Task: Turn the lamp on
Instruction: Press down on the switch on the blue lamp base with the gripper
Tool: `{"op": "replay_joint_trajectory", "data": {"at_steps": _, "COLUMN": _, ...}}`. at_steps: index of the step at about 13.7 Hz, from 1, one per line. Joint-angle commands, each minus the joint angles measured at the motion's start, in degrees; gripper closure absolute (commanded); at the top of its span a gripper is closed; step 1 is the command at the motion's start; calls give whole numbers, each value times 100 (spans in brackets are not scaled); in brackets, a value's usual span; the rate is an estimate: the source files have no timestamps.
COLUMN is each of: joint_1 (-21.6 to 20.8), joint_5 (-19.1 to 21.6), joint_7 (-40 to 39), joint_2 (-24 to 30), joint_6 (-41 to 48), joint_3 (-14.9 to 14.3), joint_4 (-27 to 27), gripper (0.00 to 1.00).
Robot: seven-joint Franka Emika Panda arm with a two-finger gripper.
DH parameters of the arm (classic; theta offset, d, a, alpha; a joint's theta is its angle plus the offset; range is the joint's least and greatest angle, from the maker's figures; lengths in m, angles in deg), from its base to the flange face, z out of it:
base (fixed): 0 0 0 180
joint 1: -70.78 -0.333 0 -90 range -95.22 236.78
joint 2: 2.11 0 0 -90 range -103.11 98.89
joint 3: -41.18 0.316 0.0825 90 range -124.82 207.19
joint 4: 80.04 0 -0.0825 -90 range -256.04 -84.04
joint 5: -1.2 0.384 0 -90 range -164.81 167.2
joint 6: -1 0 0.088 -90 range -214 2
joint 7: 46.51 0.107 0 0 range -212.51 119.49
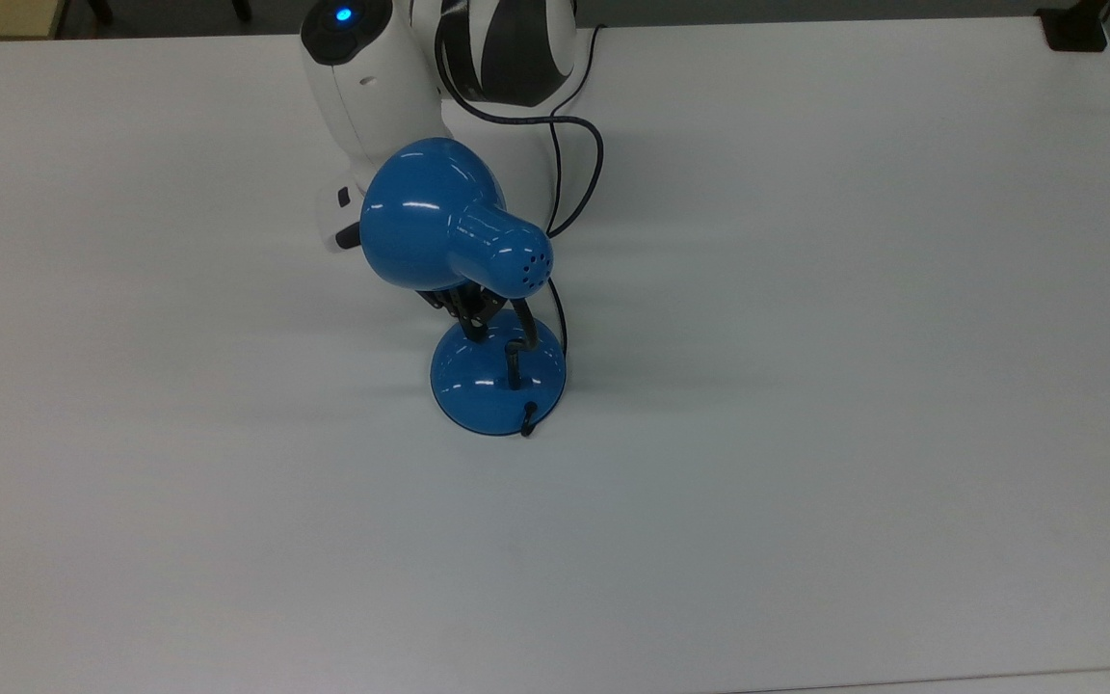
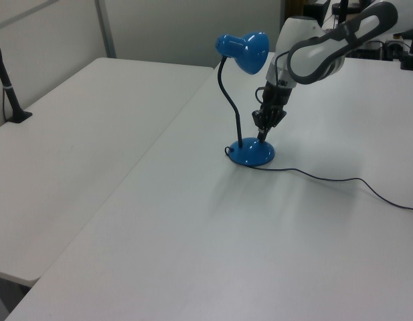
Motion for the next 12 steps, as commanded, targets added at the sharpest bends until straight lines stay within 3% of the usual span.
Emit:
{"op": "replay_joint_trajectory", "data": {"at_steps": 1, "joint_1": -129, "joint_5": 125, "joint_7": 74, "joint_2": -73, "joint_6": -181, "joint_3": -35, "joint_4": -17, "gripper": 100}}
{"op": "replay_joint_trajectory", "data": {"at_steps": 12, "joint_1": -129, "joint_5": 125, "joint_7": 74, "joint_2": -126, "joint_6": -312, "joint_3": -35, "joint_4": -52, "gripper": 100}}
